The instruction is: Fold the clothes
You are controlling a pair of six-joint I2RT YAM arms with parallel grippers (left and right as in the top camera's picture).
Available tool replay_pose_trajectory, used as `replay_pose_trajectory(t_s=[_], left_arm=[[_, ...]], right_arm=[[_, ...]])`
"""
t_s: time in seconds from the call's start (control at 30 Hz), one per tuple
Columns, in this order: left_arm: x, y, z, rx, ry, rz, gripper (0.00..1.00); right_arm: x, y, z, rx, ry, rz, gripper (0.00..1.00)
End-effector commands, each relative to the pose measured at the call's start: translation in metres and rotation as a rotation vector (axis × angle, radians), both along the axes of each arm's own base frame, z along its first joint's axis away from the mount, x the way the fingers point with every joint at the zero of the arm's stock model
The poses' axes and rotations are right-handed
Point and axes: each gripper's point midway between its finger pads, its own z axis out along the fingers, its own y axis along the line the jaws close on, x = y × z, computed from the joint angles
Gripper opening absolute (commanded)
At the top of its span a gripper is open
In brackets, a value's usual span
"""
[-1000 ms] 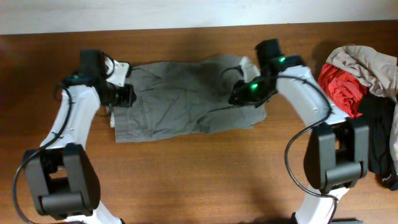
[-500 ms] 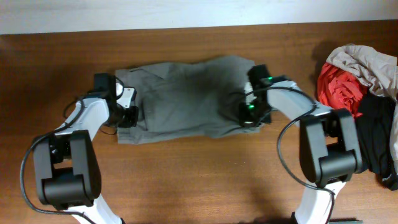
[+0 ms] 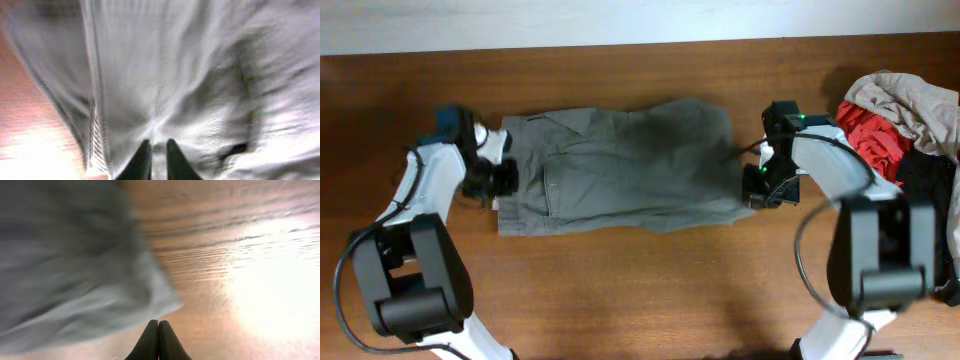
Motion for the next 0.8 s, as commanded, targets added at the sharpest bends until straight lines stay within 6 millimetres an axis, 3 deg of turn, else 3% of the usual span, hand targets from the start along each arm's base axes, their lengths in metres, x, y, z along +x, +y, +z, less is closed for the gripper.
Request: replay_pose_trajectory(t_s=[0.0, 0.1, 0.23, 0.4, 0.53, 0.6, 0.77], left_arm=[[0.029, -0.021, 0.078, -0.047, -0.202, -0.047, 0.19], [0.038, -0.031, 0.099, -0.040, -0.274, -0.077, 0.28], [0.050, -0.046, 0.096, -0.040, -0.317, -0.114, 0.33], [0.089, -0.066, 0.061, -0.047, -0.382, -0.167, 0.35], [0.107, -0.077, 0.026, -0.057, -0.383, -0.188, 0.35], [0.110, -0.078, 0.007, -0.053, -0.363, -0.189, 0.34], [0.106, -0.073, -0.037, -0.048, -0.280, -0.176, 0.33]], right_arm=[[0.026, 0.021, 0.072, 0.089, -0.251, 0.035, 0.04], [0.037, 0.029, 0.096, 0.138, -0.356, 0.044, 0.04], [0.044, 0.044, 0.102, 0.219, -0.395, 0.074, 0.04], [0.068, 0.113, 0.095, 0.441, -0.472, 0.245, 0.06], [0.088, 0.153, 0.073, 0.454, -0.508, 0.262, 0.04], [0.096, 0.164, 0.055, 0.424, -0.509, 0.251, 0.04], [0.101, 0.149, -0.007, 0.258, -0.424, 0.189, 0.04]])
